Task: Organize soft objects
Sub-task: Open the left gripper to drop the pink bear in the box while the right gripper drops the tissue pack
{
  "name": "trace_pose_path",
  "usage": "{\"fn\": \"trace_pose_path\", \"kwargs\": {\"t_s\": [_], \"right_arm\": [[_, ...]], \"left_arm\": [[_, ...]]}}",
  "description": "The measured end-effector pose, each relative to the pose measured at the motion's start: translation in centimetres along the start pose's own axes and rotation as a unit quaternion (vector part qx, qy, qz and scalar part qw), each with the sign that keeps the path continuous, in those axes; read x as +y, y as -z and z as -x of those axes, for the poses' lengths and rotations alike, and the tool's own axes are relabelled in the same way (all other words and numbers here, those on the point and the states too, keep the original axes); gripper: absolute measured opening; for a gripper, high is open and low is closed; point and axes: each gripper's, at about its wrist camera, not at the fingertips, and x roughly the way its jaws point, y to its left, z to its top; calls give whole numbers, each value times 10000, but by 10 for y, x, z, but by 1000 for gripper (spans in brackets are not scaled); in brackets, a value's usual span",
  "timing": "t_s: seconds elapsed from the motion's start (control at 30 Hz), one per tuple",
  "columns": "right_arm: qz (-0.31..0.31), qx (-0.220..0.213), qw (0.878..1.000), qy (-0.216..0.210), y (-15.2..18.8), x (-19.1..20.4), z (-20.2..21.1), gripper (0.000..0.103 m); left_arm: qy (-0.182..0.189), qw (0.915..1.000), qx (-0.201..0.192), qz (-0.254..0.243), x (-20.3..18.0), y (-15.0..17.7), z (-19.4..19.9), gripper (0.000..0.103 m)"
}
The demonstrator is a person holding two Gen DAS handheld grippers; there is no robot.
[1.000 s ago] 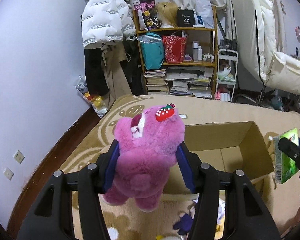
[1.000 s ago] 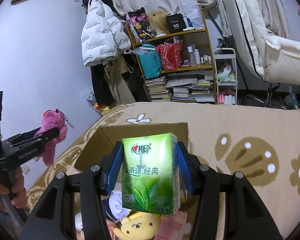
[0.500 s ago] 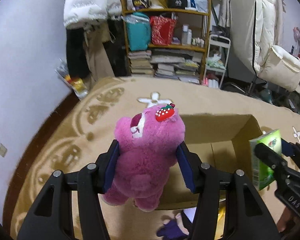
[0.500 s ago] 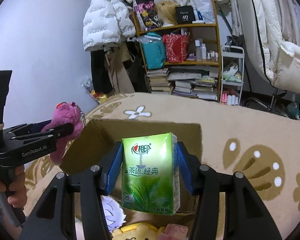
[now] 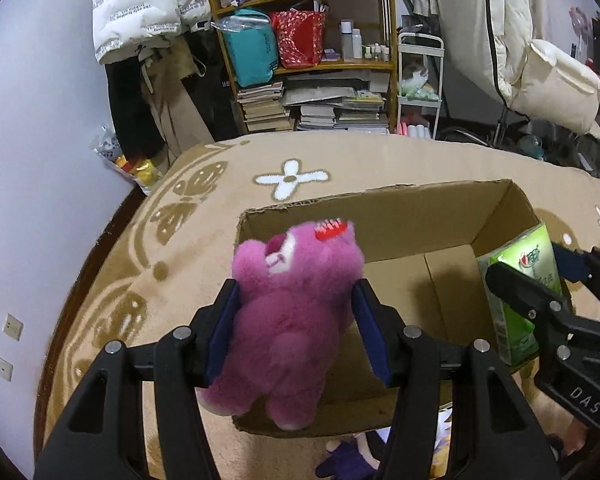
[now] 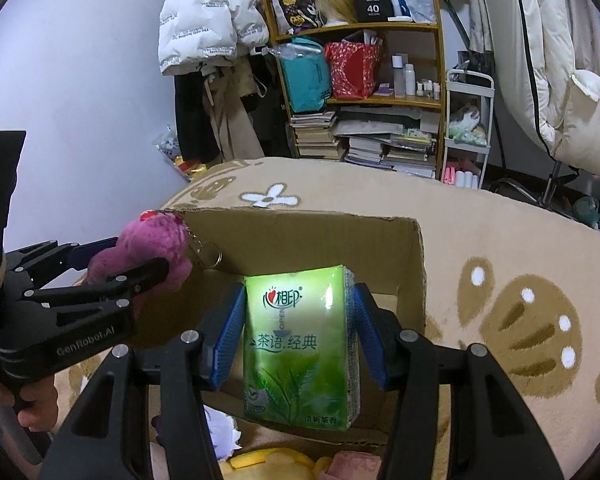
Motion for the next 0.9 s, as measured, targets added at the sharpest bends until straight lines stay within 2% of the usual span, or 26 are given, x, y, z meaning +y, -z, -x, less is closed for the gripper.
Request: {"fn": "trace_pose_path", "kwargs": {"t_s": [0.1,0.23,0.3,0.5,0.53,0.6,0.67,0.9], "right_arm": [[-11,54,10000,12,0,0,-4,57],[3,115,9999,40,0,0,-6,57],[7,151,9999,46,1,0,-7,58],[21,288,9995,120,2,0,-8,59],[20,295,9995,138,3,-1,-7,62],[6,312,9994,171,1,-2,-6,71],[-19,281,9994,215,2,-3,-3,75],[-68,177,9997,126,3,-2,18,102]], "left_arm": [[140,9998,70,90,1,0,-1,56],[149,9998,101,58,1,0,-3,58],[156,9998,123,61,1,0,-3,69],[113,9999,71,-27,0,-2,3,72],[115,9999,61,-34,1,-2,5,75],[122,9999,9,-62,2,-2,10,87],[94,9999,-51,-76,3,-2,15,87],[83,9999,-5,-85,11,0,33,92]]}}
